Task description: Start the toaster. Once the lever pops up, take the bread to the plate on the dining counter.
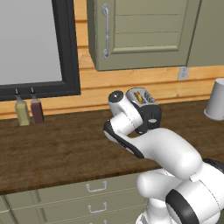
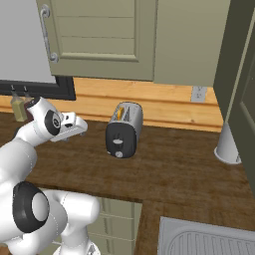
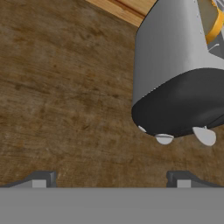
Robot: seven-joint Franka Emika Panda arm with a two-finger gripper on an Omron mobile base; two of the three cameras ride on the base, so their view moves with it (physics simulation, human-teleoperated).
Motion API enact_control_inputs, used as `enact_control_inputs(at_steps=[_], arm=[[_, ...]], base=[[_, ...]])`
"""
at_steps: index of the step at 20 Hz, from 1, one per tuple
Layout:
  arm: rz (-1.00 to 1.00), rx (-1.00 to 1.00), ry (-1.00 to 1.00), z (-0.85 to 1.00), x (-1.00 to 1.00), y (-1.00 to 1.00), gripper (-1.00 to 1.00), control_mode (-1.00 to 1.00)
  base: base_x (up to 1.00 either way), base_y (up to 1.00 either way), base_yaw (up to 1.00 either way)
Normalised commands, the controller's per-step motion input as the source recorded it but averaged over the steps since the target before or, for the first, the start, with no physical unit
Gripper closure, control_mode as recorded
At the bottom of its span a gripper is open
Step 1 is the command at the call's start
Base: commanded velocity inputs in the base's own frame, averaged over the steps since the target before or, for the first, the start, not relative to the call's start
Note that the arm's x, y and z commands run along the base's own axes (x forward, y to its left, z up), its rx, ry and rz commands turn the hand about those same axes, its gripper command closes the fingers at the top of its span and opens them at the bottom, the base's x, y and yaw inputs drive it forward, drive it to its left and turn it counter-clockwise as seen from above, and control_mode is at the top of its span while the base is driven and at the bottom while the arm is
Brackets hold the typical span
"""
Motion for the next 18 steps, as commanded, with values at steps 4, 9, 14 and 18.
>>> enact_control_inputs(at_steps=[4, 9, 14, 18], arm=[[0.00, 0.00, 0.00, 0.00, 0.00, 0.00, -1.00, -1.00], [0.00, 0.00, 0.00, 0.00, 0.00, 0.00, -1.00, -1.00], [0.00, 0.00, 0.00, 0.00, 0.00, 0.00, -1.00, -1.00], [0.00, 0.00, 0.00, 0.00, 0.00, 0.00, -1.00, -1.00]], base=[[0.00, 0.00, 0.00], [0.00, 0.00, 0.00], [0.00, 0.00, 0.00], [0.00, 0.00, 0.00]])
